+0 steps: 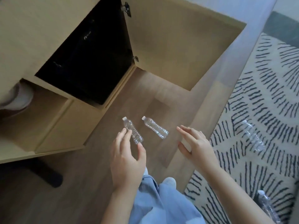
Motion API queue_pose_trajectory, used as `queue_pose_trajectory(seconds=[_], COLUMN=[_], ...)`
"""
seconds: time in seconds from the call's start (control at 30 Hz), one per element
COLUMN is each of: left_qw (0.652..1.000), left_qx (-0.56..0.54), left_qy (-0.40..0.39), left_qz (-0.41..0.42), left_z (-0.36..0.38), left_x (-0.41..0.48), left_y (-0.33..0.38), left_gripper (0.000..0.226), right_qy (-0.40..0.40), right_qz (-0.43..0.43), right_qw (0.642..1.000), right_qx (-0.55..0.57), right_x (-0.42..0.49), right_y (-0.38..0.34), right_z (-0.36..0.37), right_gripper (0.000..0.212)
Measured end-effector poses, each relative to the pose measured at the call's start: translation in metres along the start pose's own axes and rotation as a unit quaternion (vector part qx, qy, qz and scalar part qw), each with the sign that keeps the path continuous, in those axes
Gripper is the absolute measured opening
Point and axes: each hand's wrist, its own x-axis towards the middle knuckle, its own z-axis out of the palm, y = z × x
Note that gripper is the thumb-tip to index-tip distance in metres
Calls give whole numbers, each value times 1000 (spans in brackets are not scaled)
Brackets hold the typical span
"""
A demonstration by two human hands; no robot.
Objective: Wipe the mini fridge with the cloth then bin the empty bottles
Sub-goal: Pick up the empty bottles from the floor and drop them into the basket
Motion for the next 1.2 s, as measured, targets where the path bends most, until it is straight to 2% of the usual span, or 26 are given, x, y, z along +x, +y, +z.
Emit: queue_pose_trajectory(seconds=[0.4, 0.57, 0.67, 0.87, 1.2], left_qw=[997, 987, 977, 960, 958], left_qx=[4, -9, -5, -14, -42], left_qy=[-21, -50, -49, -33, -35], left_qz=[-81, -151, -205, -276, -282], left_z=[208, 286, 325, 386, 439], left_x=[16, 15, 14, 7, 12], left_y=[-164, -237, -275, -324, -351], left_gripper=[60, 53, 53, 58, 76], right_qy=[-50, -46, -39, -51, -45], right_qz=[69, 73, 109, 139, 194], right_qw=[995, 995, 992, 988, 977], right_qx=[50, 48, 46, 33, 79], right_x=[14, 7, 4, 6, 5], right_y=[140, 193, 220, 257, 273], right_z=[241, 328, 372, 431, 469], right_gripper=[40, 40, 41, 48, 60])
